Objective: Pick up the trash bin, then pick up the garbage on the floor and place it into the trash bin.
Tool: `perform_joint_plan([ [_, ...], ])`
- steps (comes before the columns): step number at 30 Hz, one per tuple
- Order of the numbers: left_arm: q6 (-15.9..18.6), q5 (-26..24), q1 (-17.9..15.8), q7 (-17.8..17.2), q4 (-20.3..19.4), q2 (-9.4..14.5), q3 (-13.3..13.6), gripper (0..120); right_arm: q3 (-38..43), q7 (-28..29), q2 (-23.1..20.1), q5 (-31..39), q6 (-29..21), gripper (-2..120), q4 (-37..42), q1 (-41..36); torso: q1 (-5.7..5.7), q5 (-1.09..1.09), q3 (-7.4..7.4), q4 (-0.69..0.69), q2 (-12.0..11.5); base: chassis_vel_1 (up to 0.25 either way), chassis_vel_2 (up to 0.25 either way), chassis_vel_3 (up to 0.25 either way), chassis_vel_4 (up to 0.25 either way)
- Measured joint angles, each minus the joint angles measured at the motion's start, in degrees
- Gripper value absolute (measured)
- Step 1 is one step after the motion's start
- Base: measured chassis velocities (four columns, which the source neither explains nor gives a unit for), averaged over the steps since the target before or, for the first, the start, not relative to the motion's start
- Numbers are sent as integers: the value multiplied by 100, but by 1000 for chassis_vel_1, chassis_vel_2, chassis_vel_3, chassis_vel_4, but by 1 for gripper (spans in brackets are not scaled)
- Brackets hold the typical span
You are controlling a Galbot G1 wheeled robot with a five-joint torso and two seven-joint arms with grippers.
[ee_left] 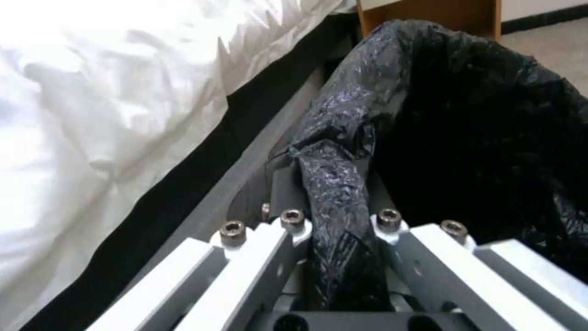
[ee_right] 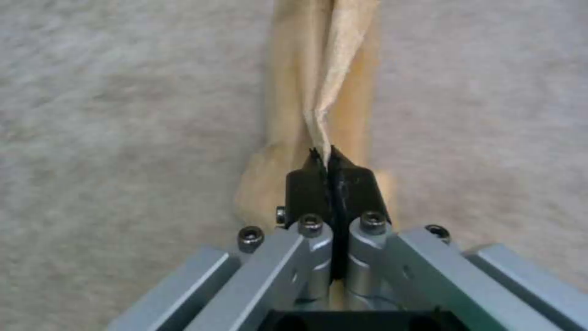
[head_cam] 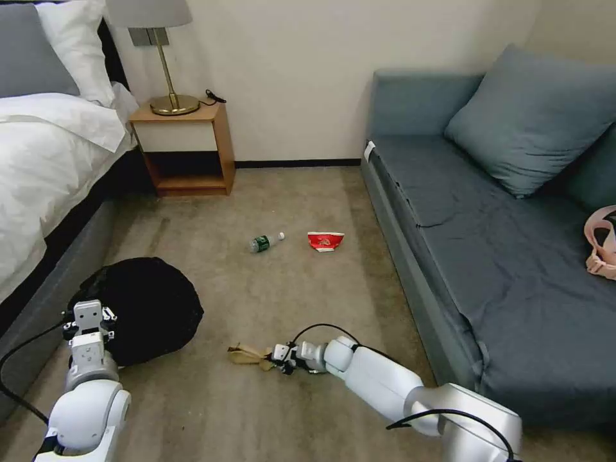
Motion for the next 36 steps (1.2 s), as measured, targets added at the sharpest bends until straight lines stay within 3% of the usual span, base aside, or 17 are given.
perform_joint_plan([
  [10, -21, 0, -8, 11, 77, 36, 17, 4, 797, -116, -83, 123, -22, 0, 230, 160, 0, -1, 0, 1, 0, 0, 0, 0, 0],
  [18, -21, 23, -40, 23, 101, 62, 59, 4, 1267, -103, -319, 674, -419, 0, 1720, 236, 0, -1, 0, 1, 0, 0, 0, 0, 0],
  [22, -22, 68, -60, 26, 104, 65, 97, 4, 1101, -69, -422, 1289, -678, 0, 2658, 360, 0, -1, 0, 1, 0, 0, 0, 0, 0],
  [25, -22, 77, -69, 29, 104, 63, 112, 4, 976, -51, -424, 1555, -741, 0, 2896, 398, 0, -1, 0, 1, 0, 0, 0, 0, 0],
  [26, 2, 61, -73, 55, 89, 58, 147, 4, 707, -21, -403, 2000, -763, 0, 3210, 449, 0, -1, 0, 2, 0, 0, 0, 0, 0],
  [32, 70, 15, -103, 121, 4, 61, 212, 4, 208, 149, -106, 2462, -772, 0, 3432, 448, 0, -2, 0, 2, 0, 0, 0, 0, 0],
  [36, 97, 12, -128, 128, -21, 46, 259, 4, -42, 389, 309, 2655, -651, 0, 3006, 438, 0, -2, 0, 2, 0, 0, 0, 0, 0],
])
